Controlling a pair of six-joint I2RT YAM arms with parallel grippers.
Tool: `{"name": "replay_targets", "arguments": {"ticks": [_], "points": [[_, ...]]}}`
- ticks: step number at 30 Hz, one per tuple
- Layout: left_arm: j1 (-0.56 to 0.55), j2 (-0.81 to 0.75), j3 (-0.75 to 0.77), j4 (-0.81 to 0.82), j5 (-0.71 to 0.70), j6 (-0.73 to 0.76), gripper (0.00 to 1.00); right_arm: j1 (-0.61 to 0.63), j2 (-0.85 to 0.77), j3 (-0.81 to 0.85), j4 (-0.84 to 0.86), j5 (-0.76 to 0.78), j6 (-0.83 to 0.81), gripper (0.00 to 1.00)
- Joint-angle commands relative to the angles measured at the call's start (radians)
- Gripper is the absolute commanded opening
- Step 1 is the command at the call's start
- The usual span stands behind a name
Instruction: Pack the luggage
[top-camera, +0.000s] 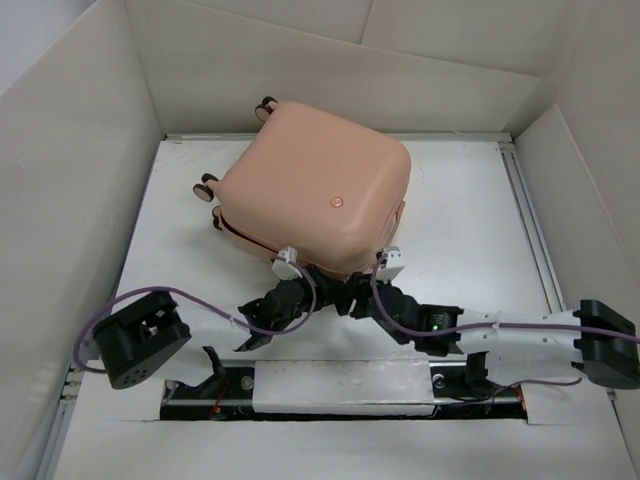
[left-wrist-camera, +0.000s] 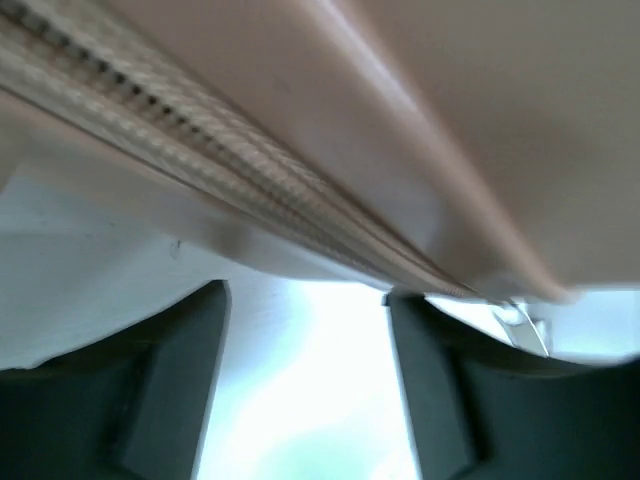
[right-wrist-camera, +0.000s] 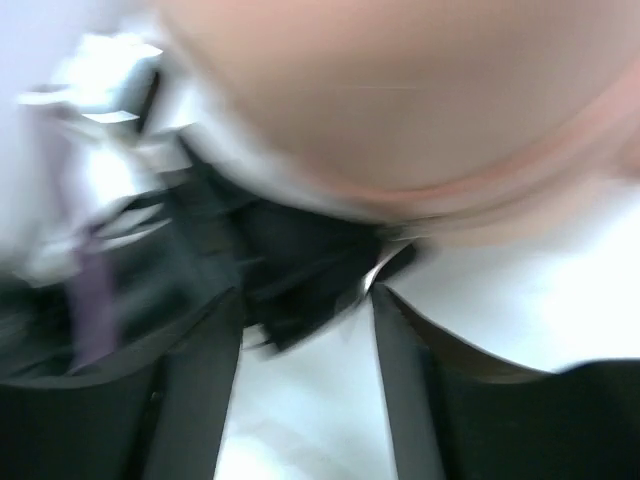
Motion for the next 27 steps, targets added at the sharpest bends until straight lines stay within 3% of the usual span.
{"name": "replay_targets", "arguments": {"ticks": [1,3,10,13,15,17,18,19,21,22,24,27], "points": [[-0.001,-0.16,-0.012,-0.03,-0.022,0.013,0.65,0.07,-0.104,0.127,-0.002,-0.114,0.044,0.62],[-0.001,-0.32,-0.041,-0.103,-0.035,0.033,0.74,0.07,-0.201,0.072,-0.068,-0.087,0.044,0.66],[-0.001,-0.825,-0.087,-0.563,-0.081,0.061,0.85,0.019,-0.507,-0.046,-0.347,0.117,0.122,0.75],[-0.001,-0.958,-0.003,-0.755,-0.181,0.061,0.91,-0.131,-0.518,-0.036,-0.424,0.105,0.133,0.53],[-0.001,-0.958,0.101,-0.833,-0.27,0.082,0.95,-0.306,-0.46,-0.025,-0.404,0.004,0.086,0.47],[-0.001,-0.849,0.196,-0.87,-0.328,0.116,0.98,-0.445,-0.359,-0.008,-0.339,-0.107,0.03,0.44],[-0.001,-0.79,0.311,-0.885,-0.356,0.165,0.99,-0.581,-0.321,0.001,-0.308,-0.177,-0.026,0.48],[-0.001,-0.727,0.374,-0.896,-0.356,0.202,0.99,-0.643,-0.284,0.015,-0.282,-0.302,-0.046,0.51],[0.009,-0.5,0.529,-0.91,-0.315,0.28,0.99,-0.744,-0.171,0.049,-0.21,-0.388,-0.071,0.59],[0.024,-0.425,0.704,-0.962,-0.234,0.332,0.99,-0.824,-0.132,0.061,-0.19,-0.429,-0.071,0.59],[0.12,-0.26,0.847,-1.008,-0.148,0.345,0.99,-0.873,-0.014,0.107,-0.151,-0.543,-0.085,0.59],[0.269,-0.269,0.898,-0.969,-0.036,0.345,0.99,-0.884,0.086,0.156,-0.13,-0.584,-0.106,0.59]]}}
